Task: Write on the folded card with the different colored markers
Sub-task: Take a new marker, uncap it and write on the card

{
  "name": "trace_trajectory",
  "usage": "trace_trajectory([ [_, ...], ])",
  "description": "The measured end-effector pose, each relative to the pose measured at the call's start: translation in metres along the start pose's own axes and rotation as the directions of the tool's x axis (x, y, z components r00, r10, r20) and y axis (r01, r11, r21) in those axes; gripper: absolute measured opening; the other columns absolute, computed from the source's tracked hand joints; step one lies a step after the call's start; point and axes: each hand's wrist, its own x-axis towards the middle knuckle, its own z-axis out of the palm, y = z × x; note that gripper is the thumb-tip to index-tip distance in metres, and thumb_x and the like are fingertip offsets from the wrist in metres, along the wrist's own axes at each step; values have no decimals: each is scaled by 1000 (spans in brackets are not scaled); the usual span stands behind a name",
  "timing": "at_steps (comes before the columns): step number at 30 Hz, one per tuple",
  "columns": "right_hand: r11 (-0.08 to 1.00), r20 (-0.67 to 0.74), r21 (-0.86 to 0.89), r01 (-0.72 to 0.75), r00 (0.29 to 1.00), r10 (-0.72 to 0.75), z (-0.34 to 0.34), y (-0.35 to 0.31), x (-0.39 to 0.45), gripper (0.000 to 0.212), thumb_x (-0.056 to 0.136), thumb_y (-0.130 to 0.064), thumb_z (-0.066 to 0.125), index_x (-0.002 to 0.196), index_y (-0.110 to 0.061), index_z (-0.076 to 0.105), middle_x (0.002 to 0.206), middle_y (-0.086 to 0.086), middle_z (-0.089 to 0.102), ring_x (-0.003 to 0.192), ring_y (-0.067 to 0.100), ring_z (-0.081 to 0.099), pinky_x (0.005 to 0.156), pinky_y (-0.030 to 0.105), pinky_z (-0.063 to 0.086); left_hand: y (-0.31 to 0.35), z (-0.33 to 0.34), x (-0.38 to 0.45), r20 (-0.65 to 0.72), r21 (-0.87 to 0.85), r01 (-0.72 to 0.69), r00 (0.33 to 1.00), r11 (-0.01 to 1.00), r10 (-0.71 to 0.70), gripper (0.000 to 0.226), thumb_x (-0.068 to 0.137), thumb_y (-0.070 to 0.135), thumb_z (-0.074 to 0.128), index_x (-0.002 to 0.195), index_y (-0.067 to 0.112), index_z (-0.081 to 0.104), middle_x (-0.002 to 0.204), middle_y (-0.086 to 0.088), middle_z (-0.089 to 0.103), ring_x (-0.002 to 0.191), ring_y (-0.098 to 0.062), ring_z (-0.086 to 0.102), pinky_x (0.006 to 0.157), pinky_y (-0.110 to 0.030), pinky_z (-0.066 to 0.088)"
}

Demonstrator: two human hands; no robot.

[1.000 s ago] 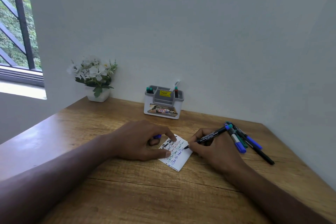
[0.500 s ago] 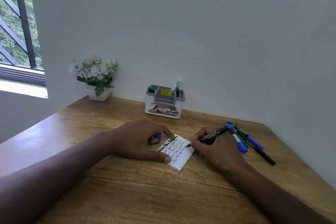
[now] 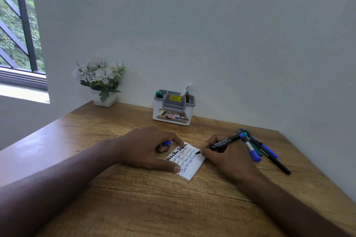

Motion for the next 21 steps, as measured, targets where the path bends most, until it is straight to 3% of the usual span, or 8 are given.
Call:
trace_trajectory([
  [3,999,3,33,-11,1000,11,-1,1,1,6,86,-24,81,81,-26,79,77,-13,78,70,-5,68,60,11,49,0,0,0,-2,-2,-3,1000,1000,3,73,82,85,61,148,55,46,86,38,46,89,6,50,69,-24,36],
  [12,999,-3,30,-23,1000,23,0,0,-1,5,86,-24,81,82,-26,78,78,-10,77,75,0,70,62,13,50,1,-1,-1,18,8,4,1000,1000,-4,74,83,85,60,149,57,43,98,38,48,97,4,52,77,-25,43],
  [21,998,-16,47,-48,999,49,0,0,0,8,86,-22,80,80,-27,78,79,-9,78,77,3,71,65,17,53,1,0,-2,-7,5,3,1000,1000,-3,74,82,86,60,147,56,45,88,37,49,91,4,52,72,-26,41],
])
